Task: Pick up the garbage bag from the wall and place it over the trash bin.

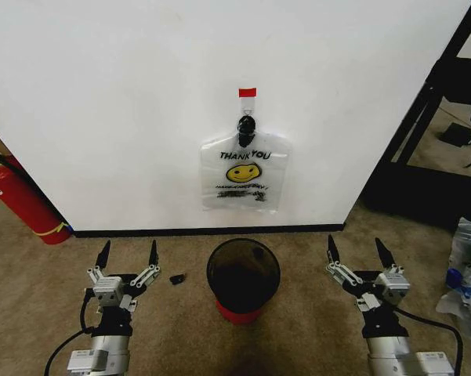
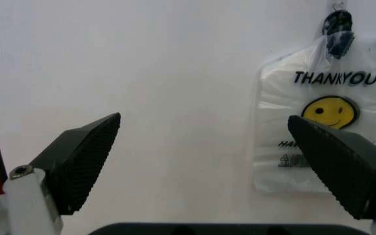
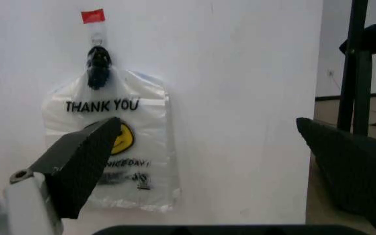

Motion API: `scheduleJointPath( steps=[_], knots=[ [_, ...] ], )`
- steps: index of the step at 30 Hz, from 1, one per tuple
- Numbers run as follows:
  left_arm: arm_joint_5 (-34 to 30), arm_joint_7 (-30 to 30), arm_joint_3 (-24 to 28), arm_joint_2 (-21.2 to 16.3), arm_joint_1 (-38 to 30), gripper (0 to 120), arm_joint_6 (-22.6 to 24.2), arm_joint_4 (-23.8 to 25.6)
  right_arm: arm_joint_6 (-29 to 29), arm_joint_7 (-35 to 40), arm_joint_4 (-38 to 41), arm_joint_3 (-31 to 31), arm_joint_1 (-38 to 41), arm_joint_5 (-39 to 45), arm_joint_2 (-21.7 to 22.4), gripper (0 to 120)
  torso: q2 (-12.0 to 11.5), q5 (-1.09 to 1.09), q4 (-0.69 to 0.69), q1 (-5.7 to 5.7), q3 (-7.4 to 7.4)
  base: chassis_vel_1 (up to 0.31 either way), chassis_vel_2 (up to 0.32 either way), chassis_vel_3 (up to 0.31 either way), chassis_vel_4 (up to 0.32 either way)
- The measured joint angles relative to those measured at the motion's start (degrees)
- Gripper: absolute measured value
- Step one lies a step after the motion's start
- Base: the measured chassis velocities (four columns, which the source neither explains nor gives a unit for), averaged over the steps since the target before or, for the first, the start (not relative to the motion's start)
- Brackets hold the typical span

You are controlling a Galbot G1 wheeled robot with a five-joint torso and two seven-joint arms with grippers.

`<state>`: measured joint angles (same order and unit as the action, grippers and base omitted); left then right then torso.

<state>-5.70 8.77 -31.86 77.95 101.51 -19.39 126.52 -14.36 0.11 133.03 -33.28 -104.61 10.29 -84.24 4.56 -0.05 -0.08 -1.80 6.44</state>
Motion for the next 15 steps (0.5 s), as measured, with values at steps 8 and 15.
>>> scheduleJointPath(
  steps=[8,15],
  knots=[
    [0.03,0.13,0.09,0.17,-0.04,100,-0.02,-0.57,0.52,0.22,0.24,0.35,0.35,0.04,-0.06,100,0.00,0.00,0.00,0.00,0.00,0.000,0.000,0.000,0.000],
    [0.96,0.28,0.25,0.50,0.13,100,-0.48,-1.91,2.19,0.42,-3.00,1.99,2.79,4.05,1.68,100,0.00,0.02,-0.01,0.00,0.00,0.000,0.000,0.000,0.000]
  ],
)
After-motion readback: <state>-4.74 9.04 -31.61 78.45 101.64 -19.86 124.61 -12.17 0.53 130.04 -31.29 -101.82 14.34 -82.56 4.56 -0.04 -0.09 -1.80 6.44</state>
